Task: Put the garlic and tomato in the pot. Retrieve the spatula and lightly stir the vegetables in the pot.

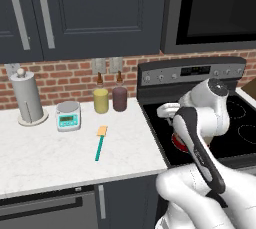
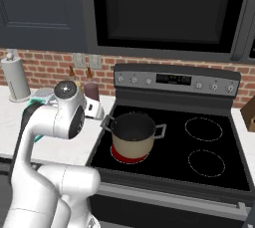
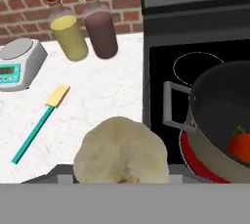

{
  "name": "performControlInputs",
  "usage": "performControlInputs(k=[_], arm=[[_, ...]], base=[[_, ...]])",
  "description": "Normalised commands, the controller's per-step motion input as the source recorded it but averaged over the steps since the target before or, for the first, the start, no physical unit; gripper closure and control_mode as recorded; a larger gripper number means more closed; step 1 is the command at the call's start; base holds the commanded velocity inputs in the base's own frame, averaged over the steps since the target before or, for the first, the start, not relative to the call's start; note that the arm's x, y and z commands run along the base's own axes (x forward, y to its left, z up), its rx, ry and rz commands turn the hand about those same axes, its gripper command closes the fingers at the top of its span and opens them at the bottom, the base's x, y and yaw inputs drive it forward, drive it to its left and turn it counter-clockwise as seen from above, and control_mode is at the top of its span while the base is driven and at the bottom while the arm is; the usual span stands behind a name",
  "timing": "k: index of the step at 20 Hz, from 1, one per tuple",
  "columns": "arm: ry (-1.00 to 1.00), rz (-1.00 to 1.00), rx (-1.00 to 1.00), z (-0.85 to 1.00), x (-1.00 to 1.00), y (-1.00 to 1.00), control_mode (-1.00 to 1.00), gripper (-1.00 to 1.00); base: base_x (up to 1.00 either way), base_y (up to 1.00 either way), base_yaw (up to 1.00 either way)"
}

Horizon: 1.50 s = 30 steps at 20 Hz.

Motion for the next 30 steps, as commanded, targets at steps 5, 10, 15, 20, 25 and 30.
performControlInputs(k=[5, 10, 15, 20, 25, 30], arm=[[0.06, -0.31, 0.03, 0.45, 0.30, -0.90, -1.00, 1.00], [0.03, -0.28, -0.02, -0.14, 0.54, -0.72, -1.00, 1.00], [0.02, -0.15, 0.00, -0.60, 0.32, -0.54, -1.00, 1.00], [0.00, -0.02, 0.00, -0.62, 0.26, -0.33, -1.00, 1.00], [0.03, 0.00, 0.00, -0.37, 0.49, -0.16, -1.00, 1.00], [0.06, 0.00, 0.00, -0.32, 0.36, -0.14, -1.00, 1.00]], base=[[0.00, 0.00, 0.00], [0.00, 0.00, 0.00], [0.00, 0.00, 0.00], [0.00, 0.00, 0.00], [0.00, 0.00, 0.00], [0.00, 0.00, 0.00]])
